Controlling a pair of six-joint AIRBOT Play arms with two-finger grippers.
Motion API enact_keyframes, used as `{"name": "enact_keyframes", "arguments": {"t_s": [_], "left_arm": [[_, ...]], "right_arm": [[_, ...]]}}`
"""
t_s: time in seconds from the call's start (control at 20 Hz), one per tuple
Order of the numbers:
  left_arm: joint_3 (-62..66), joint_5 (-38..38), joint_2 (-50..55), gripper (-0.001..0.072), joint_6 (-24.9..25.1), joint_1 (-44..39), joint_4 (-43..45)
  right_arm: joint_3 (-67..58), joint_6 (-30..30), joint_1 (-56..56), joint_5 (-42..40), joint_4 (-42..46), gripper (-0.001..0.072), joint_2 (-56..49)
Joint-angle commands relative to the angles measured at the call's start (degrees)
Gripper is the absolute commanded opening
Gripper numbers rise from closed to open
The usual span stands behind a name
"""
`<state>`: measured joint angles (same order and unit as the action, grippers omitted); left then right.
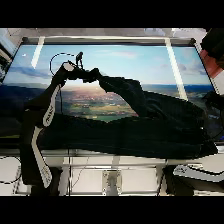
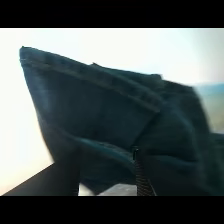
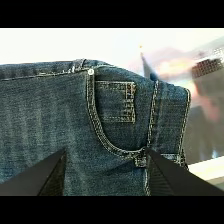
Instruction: Fold the clothes and pants, and hang the long-sleeved shirts on hangers.
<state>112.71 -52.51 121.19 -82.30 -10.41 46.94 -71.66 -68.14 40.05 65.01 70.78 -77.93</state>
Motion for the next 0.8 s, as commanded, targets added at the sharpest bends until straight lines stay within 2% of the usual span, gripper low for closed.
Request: {"name": "enact_keyframes", "arguments": {"t_s": [0.0, 0.3, 0.55, 0.65, 0.7, 0.75], "left_arm": [[3.3, -2.1, 0.8, 0.0355, -7.5, -1.4, 16.9], [3.3, -0.8, 3.1, 0.0355, -8.6, -3.3, 18.2], [3.4, 6.7, 3.3, 0.0354, -8.3, -5.3, 15.5], [3.4, 6.4, 3.6, 0.0309, -8.4, -5.6, 15.4], [3.3, 6.2, 3.8, 0.0242, -8.4, -5.7, 15.4], [3.3, 6.3, 3.9, 0.0207, -8.4, -5.9, 15.4]], "right_arm": [[0.0, -0.1, -0.1, 0.0, -0.1, 0.0532, 0.0], [0.0, -0.1, -0.1, 0.3, -0.1, 0.0531, 0.0], [0.0, -0.1, -0.1, 0.5, -0.1, 0.0531, 0.0], [0.0, -0.1, -0.1, 0.8, -0.1, 0.0530, 0.0], [0.0, -0.1, -0.1, 1.0, -0.1, 0.0530, 0.0], [0.0, -0.1, -0.1, 1.3, -0.1, 0.0530, 0.0]]}}
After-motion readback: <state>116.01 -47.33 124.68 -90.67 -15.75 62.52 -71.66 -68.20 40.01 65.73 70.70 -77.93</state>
